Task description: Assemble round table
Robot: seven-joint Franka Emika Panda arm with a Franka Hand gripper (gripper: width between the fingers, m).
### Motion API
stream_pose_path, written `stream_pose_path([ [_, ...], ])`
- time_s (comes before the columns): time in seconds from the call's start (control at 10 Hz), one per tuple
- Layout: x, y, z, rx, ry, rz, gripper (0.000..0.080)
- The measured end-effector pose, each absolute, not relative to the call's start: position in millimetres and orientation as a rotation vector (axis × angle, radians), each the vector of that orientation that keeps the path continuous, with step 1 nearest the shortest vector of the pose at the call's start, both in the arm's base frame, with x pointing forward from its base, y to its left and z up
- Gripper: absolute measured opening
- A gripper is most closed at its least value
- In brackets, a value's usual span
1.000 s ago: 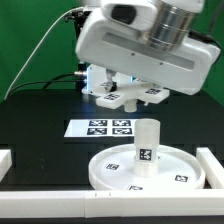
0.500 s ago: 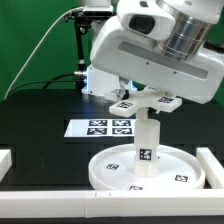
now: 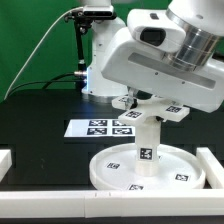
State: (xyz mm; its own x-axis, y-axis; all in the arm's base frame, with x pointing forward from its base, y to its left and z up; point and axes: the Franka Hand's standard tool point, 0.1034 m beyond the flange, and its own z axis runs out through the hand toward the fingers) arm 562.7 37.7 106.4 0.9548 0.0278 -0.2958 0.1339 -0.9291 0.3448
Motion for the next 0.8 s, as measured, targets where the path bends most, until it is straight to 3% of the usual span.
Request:
stream_pose_path([
  [0.6, 564.5, 37.4, 106.5, 2.742, 0.117, -0.398, 0.0434],
  [0.7, 565.1, 36.6, 107.1, 2.742, 0.115, -0.396, 0.0584],
  [0.8, 565.2, 36.6, 106.9, 2.742, 0.115, -0.396, 0.0636],
])
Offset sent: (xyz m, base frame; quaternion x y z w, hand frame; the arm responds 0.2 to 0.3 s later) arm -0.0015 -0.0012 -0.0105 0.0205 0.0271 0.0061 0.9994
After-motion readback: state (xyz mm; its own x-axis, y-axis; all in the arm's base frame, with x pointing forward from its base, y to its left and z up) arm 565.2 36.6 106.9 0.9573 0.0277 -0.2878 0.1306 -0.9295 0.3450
